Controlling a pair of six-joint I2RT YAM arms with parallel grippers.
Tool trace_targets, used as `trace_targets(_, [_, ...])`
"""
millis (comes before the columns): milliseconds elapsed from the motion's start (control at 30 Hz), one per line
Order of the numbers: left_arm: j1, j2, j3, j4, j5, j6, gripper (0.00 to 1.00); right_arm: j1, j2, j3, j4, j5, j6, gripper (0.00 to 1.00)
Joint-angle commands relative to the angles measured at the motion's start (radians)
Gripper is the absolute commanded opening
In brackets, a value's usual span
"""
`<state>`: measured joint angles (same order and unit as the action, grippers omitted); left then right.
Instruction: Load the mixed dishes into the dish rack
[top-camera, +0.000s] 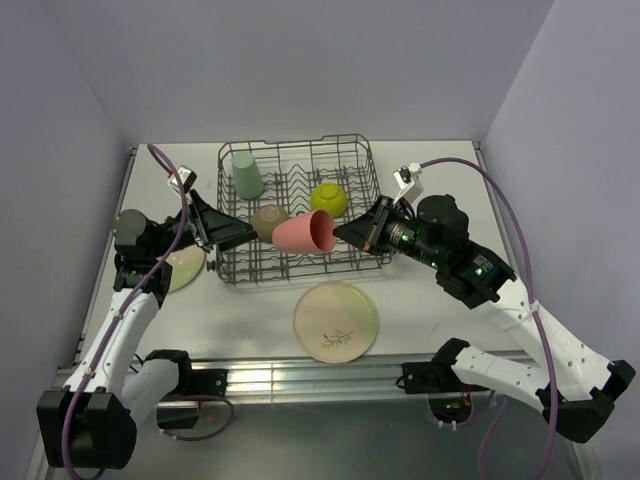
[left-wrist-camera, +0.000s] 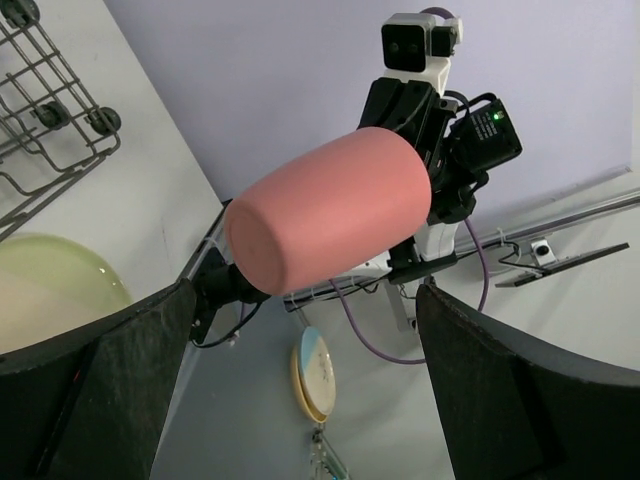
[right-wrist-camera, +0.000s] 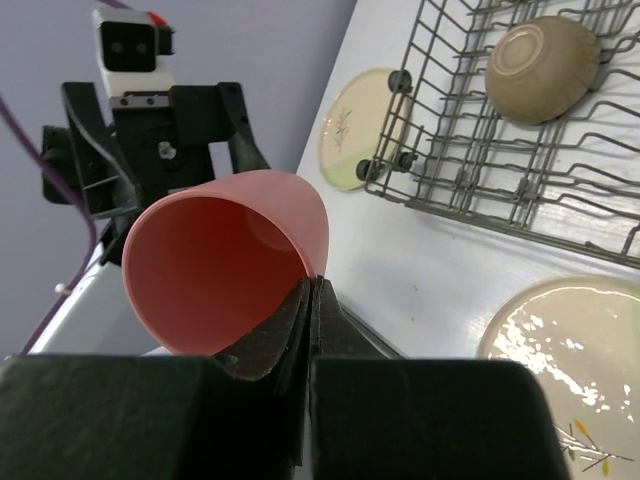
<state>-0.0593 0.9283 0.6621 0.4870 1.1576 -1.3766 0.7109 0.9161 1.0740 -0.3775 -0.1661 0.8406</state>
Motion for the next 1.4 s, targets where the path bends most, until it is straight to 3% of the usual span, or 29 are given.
trace_targets(0, [-0.023,0.006,-0.015,0.119,0.004,-0.052,0.99,-0.01,-0.037,0.014,0.071,-0.055,0.017,0.0])
trace_targets(367, [-0.111,0.04,-0.024,0.346,-0.021,-0.194,0.99,-0.011,-0.031,0.02,0.114,-0.115,0.054,0.0])
trace_targets(667, [-0.175,0.063,-0.03,0.386,-0.058,-0.211,0.99,-0.019,-0.013,0.021,0.153,-0.159,0.081,0.0])
trace_targets(900, [-0.218,0.089,-0.032,0.515,-0.07,-0.294,0.99,-0.031,0.0,0.003,0.199,-0.207,0.104,0.0])
trace_targets(1167, [-0.228,0.127,-0.065,0.804,-0.082,-0.458,0.99,-0.054,0.02,-0.036,0.285,-0.28,0.158,0.0])
trace_targets(1367, [-0.231,0.118,-0.053,0.77,-0.102,-0.447,0.99,-0.062,0.024,-0.055,0.316,-0.309,0.176,0.0])
